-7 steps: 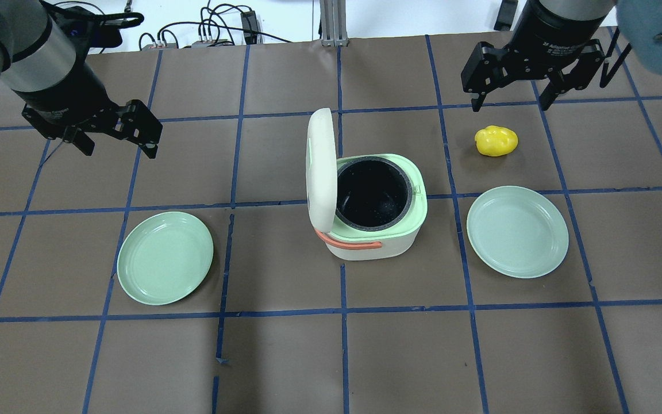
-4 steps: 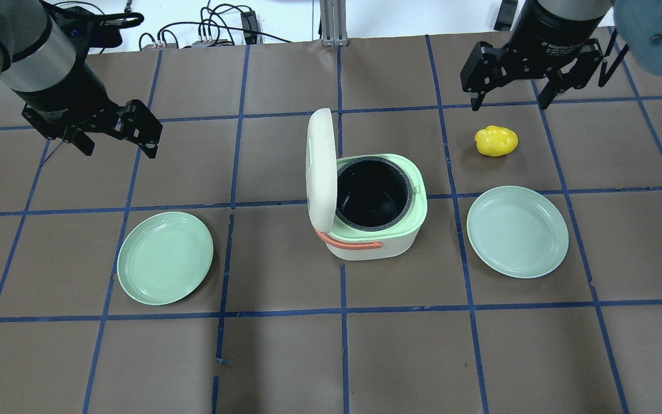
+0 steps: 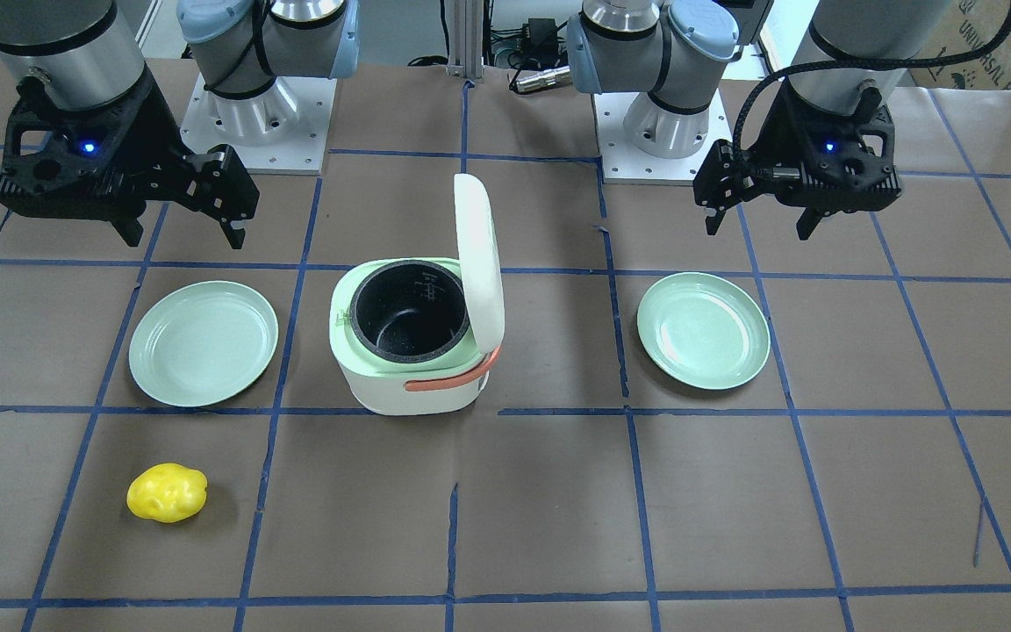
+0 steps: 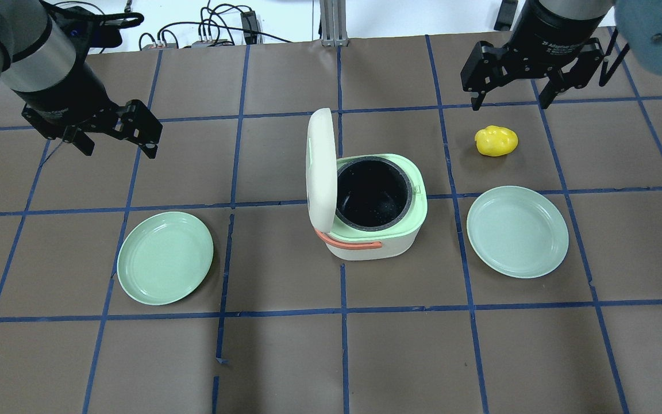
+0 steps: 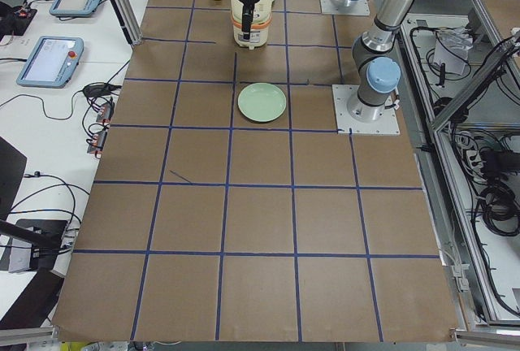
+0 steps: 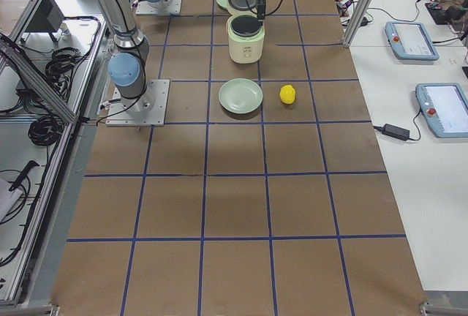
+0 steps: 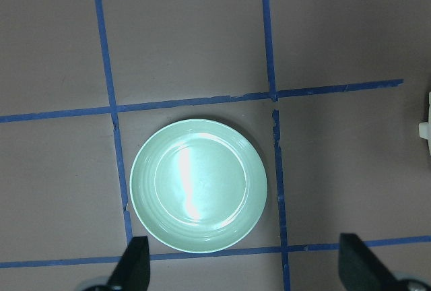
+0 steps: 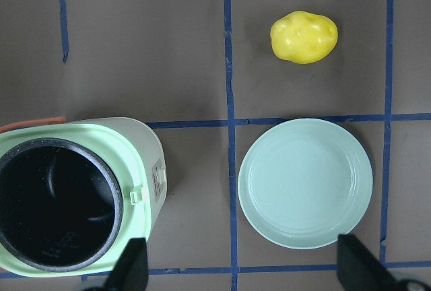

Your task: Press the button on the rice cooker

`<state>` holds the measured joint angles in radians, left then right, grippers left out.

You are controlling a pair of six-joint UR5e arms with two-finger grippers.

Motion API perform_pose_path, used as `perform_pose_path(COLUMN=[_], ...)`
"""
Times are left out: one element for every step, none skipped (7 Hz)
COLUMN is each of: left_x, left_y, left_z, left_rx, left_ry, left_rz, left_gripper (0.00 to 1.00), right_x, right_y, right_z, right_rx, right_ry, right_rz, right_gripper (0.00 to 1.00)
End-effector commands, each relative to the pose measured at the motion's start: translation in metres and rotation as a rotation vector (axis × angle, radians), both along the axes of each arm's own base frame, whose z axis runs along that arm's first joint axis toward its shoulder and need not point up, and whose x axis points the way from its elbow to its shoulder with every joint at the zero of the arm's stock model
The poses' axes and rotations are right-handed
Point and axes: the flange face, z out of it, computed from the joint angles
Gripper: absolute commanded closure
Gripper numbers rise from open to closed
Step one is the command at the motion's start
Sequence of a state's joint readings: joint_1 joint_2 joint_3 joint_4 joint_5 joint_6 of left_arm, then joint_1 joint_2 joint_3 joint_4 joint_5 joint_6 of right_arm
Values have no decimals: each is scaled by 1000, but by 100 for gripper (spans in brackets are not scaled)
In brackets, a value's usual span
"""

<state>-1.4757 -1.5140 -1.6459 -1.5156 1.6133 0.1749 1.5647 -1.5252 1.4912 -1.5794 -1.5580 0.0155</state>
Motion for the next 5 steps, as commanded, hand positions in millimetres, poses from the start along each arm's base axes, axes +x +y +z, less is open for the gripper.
perform_pose_path(left_x=[0,0,0,0,0], left_y=[0,0,0,0,0], left_z=[0,0,0,0,0], left_rx=[0,0,0,0,0], left_ry=[0,1,1,0,1], left_rz=[0,0,0,0,0], left_gripper=[0,0,0,0,0], right_x=[0,0,0,0,0], right_y=[2,2,2,3,2], right_z=[3,1,-1,1,0], right_rx=[-3,0,4,3,4], right_ry=[1,1,1,1,1], right_rz=[0,0,6,8,9], right_gripper=[0,0,0,0,0])
